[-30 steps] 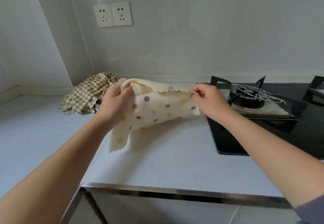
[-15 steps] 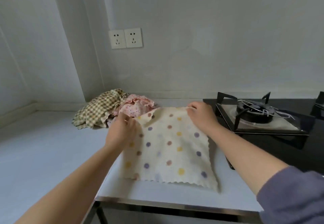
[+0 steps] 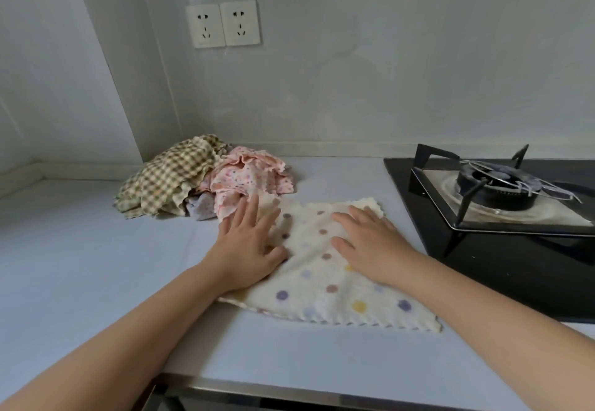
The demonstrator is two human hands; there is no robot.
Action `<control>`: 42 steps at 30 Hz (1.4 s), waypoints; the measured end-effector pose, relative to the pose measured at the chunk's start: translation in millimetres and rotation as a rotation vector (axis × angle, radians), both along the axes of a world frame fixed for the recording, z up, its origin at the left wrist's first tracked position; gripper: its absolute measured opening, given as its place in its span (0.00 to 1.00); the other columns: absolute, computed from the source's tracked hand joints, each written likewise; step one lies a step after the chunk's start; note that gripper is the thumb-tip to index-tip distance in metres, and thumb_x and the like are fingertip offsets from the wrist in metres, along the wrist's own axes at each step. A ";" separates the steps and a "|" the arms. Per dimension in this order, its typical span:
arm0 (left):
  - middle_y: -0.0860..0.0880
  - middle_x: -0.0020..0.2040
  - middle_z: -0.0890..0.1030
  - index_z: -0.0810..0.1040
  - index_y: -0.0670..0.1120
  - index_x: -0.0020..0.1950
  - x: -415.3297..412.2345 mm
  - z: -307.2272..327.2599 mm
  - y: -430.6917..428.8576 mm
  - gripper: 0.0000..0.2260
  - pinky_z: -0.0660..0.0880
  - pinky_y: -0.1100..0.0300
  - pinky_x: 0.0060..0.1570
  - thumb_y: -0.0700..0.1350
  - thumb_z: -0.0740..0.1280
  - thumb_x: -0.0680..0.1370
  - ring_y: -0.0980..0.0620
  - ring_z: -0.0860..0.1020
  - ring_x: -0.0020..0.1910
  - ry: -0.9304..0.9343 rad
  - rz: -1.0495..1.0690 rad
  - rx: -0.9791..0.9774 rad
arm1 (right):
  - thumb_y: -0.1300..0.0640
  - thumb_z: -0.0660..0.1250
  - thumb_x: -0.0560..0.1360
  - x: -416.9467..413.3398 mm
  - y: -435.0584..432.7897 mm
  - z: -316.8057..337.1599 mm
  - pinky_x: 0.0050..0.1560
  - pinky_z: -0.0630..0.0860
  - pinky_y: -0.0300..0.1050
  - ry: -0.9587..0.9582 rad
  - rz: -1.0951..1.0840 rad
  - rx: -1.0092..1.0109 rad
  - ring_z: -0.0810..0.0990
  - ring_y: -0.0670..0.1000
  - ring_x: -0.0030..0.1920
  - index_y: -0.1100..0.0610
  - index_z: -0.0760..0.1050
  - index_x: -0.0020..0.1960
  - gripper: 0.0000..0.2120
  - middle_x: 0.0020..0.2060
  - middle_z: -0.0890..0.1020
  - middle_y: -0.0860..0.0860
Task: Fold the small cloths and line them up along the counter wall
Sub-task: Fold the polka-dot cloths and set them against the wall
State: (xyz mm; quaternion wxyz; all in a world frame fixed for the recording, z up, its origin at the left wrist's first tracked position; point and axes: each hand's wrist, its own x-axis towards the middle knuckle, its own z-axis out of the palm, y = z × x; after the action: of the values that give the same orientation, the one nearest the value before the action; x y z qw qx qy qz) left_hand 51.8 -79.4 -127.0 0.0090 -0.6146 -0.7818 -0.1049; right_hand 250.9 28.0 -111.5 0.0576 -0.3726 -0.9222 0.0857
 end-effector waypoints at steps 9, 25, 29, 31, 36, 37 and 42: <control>0.58 0.49 0.76 0.77 0.52 0.53 7.2 12.0 -30.6 0.22 0.69 0.69 0.51 0.67 0.64 0.70 0.63 0.73 0.50 -0.146 -0.467 0.154 | 0.45 0.55 0.80 13.7 -21.3 -2.3 0.64 0.64 0.45 0.170 0.114 0.052 0.67 0.49 0.65 0.50 0.70 0.65 0.17 0.64 0.72 0.45; 0.56 0.45 0.82 0.75 0.52 0.51 -5.7 2.1 -29.9 0.15 0.76 0.56 0.40 0.60 0.60 0.73 0.53 0.80 0.42 -0.055 -0.276 0.367 | 0.64 0.58 0.74 22.6 -1.8 1.7 0.57 0.72 0.47 0.296 0.065 0.028 0.75 0.54 0.60 0.50 0.74 0.62 0.20 0.61 0.78 0.47; 0.57 0.52 0.81 0.78 0.48 0.52 -18.3 5.8 -33.3 0.12 0.74 0.62 0.46 0.49 0.65 0.71 0.57 0.79 0.45 -0.125 -0.364 0.292 | 0.65 0.61 0.71 32.1 11.6 5.7 0.51 0.75 0.47 0.398 -0.016 0.029 0.79 0.53 0.54 0.50 0.79 0.53 0.16 0.52 0.83 0.48; 0.55 0.43 0.80 0.79 0.47 0.48 -19.9 5.4 -34.3 0.12 0.73 0.61 0.40 0.52 0.61 0.72 0.57 0.76 0.38 -0.180 -0.309 0.356 | 0.65 0.61 0.71 35.6 14.2 8.1 0.49 0.76 0.45 0.439 -0.032 0.011 0.79 0.51 0.49 0.50 0.81 0.54 0.17 0.52 0.83 0.48; 0.54 0.28 0.72 0.69 0.48 0.38 -17.4 4.8 -28.9 0.10 0.66 0.65 0.34 0.45 0.66 0.78 0.59 0.66 0.31 -0.452 -0.065 0.574 | 0.65 0.66 0.74 38.0 16.7 15.3 0.35 0.77 0.34 0.777 -0.097 -0.191 0.80 0.42 0.35 0.55 0.81 0.43 0.08 0.38 0.82 0.45; 0.52 0.29 0.75 0.70 0.47 0.38 -19.7 4.5 -28.0 0.11 0.68 0.61 0.36 0.47 0.66 0.78 0.59 0.68 0.32 -0.567 -0.038 0.600 | 0.65 0.67 0.74 38.5 17.4 16.7 0.32 0.73 0.28 0.841 -0.122 -0.250 0.78 0.37 0.32 0.56 0.80 0.42 0.06 0.36 0.80 0.45; 0.46 0.30 0.73 0.70 0.50 0.39 -18.9 11.4 -29.9 0.11 0.76 0.51 0.32 0.50 0.63 0.80 0.49 0.73 0.30 -0.811 0.077 0.641 | 0.60 0.67 0.76 46.1 25.6 18.4 0.47 0.78 0.46 0.969 -0.181 -0.538 0.82 0.50 0.42 0.56 0.80 0.43 0.04 0.42 0.84 0.57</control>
State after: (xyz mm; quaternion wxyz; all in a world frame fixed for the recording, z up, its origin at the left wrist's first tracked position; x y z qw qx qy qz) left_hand 32.9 -109.3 -115.6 -0.1029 -0.4616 -0.6731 -0.5686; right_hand 297.0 53.6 -93.1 0.3847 -0.3701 -0.7003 0.4740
